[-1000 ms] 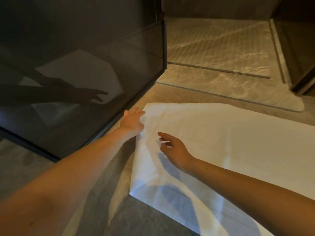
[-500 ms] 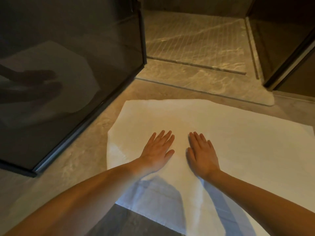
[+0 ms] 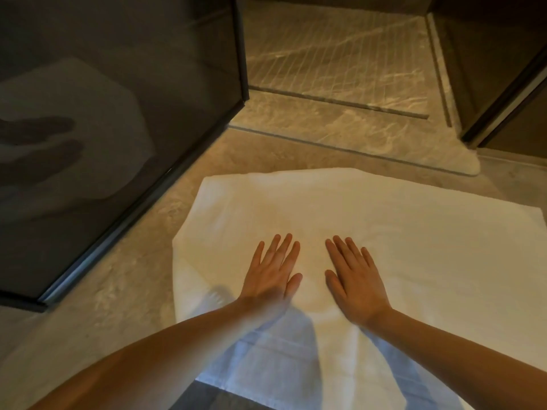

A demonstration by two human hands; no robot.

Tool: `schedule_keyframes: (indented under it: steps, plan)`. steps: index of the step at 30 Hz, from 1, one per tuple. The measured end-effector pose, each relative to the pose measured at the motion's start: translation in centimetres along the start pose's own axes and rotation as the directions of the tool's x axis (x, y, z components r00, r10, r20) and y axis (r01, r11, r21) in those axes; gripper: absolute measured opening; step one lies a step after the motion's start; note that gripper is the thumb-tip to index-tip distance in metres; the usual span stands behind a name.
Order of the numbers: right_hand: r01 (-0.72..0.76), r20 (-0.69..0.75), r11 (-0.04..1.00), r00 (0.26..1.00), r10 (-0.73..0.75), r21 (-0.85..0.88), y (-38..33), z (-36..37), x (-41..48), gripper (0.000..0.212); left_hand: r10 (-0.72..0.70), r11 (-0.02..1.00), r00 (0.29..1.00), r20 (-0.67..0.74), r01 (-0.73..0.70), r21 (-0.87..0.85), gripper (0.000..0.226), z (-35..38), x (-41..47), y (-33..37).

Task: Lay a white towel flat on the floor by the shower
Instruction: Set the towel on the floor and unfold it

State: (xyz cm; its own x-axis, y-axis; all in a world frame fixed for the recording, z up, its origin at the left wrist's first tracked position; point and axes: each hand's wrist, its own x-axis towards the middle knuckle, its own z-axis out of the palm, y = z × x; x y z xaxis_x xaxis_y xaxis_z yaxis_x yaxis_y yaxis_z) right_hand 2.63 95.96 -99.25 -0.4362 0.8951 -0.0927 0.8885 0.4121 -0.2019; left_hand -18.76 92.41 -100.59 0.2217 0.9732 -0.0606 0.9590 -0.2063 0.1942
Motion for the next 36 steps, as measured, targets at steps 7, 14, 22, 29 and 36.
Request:
schedule_keyframes:
  steps: [7, 14, 22, 29, 36]
  plan:
    - [0.052, -0.069, 0.999, 0.996, -0.051, 0.015, -2.7, -1.7, 7.4, 0.058, -0.095, 0.995, 0.994, -0.056, 0.097, 0.029, 0.061, -2.2, 5.7, -2.2]
    - [-0.031, -0.025, 0.999, 0.999, 0.032, 0.009, -4.0, -0.2, 11.0, 0.059, -0.142, 0.988, 0.989, -0.042, 0.144, 0.051, 0.060, -1.4, 8.4, -4.9]
    - [-0.054, -0.082, 0.998, 0.995, 0.056, 0.019, -3.7, 1.0, 10.6, 0.060, -0.111, 0.993, 0.992, -0.062, 0.113, 0.025, 0.064, -1.5, 8.1, -5.0]
    - [-0.057, -0.072, 0.997, 0.996, 0.060, 0.046, -3.6, 0.9, 10.8, 0.062, -0.209, 0.978, 0.959, -0.193, 0.203, -0.050, 0.049, -5.5, 12.0, -11.7]
    - [-0.055, -0.080, 0.997, 0.995, 0.059, 0.047, -3.5, 1.1, 10.9, 0.062, -0.320, 0.943, 0.907, -0.273, 0.277, -0.186, 0.029, -6.9, 13.6, -13.2]
